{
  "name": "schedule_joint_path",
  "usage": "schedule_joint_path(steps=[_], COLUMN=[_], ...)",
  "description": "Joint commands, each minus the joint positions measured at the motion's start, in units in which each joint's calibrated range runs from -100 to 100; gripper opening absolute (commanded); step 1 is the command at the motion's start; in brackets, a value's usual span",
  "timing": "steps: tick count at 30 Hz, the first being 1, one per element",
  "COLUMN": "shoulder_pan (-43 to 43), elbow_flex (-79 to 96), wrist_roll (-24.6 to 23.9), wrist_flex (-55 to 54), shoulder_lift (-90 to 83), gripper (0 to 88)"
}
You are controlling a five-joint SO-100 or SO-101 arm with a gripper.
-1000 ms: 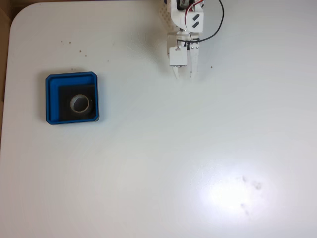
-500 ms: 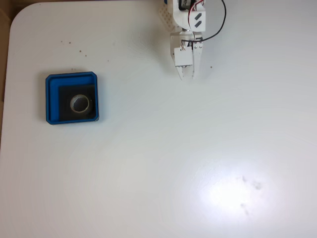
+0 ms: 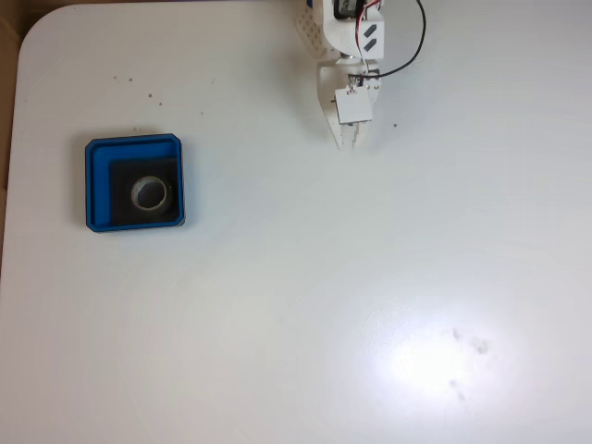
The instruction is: Pick the black tape roll and drop it in the blue box
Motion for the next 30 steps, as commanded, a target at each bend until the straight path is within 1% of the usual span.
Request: schedule_joint_path(steps=[1, 7, 14, 30], shoulder_pan=[-0.3, -0.3, -0.2, 0.0], elbow_flex=[-0.2, -0.6, -0.1, 0.0], wrist_roll=[0.9, 0.9, 1.1, 0.9], wrist_flex=[-0.9, -1.9, -10.4, -10.1], shoulder_lift=[-0.4, -0.5, -0.4, -0.4], gripper=[1.4, 1.4, 1.4, 1.8])
